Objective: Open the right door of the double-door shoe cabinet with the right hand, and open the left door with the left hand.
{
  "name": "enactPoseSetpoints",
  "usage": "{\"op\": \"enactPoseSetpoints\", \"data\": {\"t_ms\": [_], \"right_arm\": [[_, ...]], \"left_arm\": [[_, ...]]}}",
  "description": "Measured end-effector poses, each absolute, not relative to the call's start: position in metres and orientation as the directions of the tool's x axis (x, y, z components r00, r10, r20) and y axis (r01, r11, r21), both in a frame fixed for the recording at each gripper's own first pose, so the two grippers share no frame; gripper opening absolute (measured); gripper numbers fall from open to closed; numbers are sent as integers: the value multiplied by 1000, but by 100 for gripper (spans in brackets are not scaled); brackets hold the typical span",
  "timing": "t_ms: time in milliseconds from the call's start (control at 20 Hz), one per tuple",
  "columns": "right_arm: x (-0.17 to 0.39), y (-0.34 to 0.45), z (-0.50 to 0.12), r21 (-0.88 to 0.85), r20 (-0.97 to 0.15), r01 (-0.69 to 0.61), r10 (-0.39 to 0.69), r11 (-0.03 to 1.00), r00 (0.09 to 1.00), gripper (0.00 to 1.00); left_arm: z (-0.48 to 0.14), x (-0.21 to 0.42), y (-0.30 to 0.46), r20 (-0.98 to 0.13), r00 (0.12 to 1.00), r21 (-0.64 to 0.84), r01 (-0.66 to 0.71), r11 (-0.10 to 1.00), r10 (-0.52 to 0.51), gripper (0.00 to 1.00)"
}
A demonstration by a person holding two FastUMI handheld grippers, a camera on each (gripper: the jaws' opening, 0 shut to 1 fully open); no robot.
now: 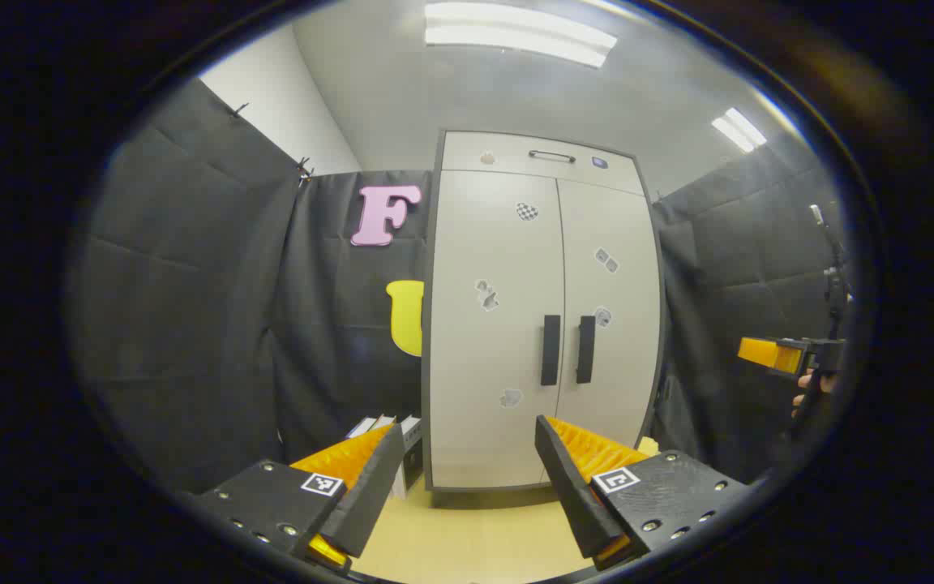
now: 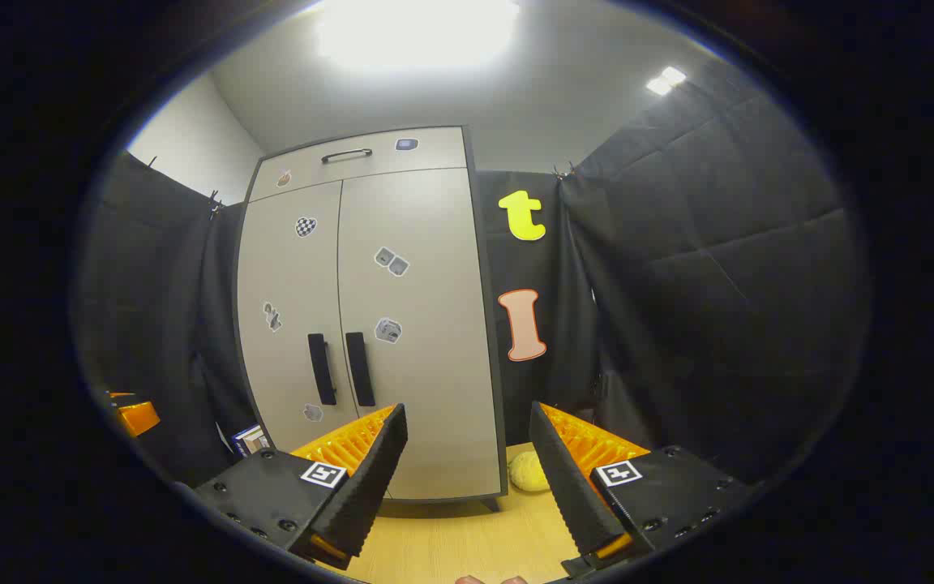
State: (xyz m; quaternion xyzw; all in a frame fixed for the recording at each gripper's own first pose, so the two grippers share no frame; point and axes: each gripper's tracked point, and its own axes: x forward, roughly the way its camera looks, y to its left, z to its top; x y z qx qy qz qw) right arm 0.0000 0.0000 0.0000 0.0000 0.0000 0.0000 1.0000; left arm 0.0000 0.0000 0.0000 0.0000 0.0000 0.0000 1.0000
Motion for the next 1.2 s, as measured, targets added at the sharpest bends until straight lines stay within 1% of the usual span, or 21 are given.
{"op": "enactPoseSetpoints", "data": {"t_ms": [50,100,150,200,350,550,900,950,1000,1100,1200], "right_arm": [[-1,-1,0,2,2,2,-2,1000,1000,96],[0,-2,-2,1,0,8,-8,1000,1000,96],[0,-2,-3,-3,-4,12,-12,1000,1000,92],[1,-2,-4,-6,-9,15,-15,1000,1000,96],[6,-3,-10,-6,-14,24,-24,1000,1000,96],[4,0,-29,-5,-57,26,-26,1000,998,96],[8,29,-44,20,-120,-20,22,1000,992,96],[11,33,-42,24,-123,-26,29,999,992,92],[15,38,-37,28,-117,-33,36,999,992,96],[23,48,-27,34,-99,-50,53,998,994,96],[36,60,-15,37,-86,-71,74,997,994,96]], "left_arm": [[-2,1,-1,-1,1000,-3,4,1000,-4,96],[-1,2,-3,5,1000,-6,10,1000,-10,94],[-1,3,-4,7,1000,-6,13,1000,-13,94],[-4,4,-2,-3,1000,-1,2,1000,-2,96],[-13,7,3,-31,999,20,-12,1000,13,96],[-18,6,3,-33,999,67,-13,998,16,95],[-46,0,-4,-69,998,20,4,1000,-3,96],[-49,-1,-4,-67,998,6,6,1000,-5,95],[-51,-2,-3,-67,998,-6,6,1000,-6,95],[-55,-4,1,-71,997,-22,3,1000,-5,96],[-60,-6,7,-80,997,-28,-9,1000,7,95]]}}
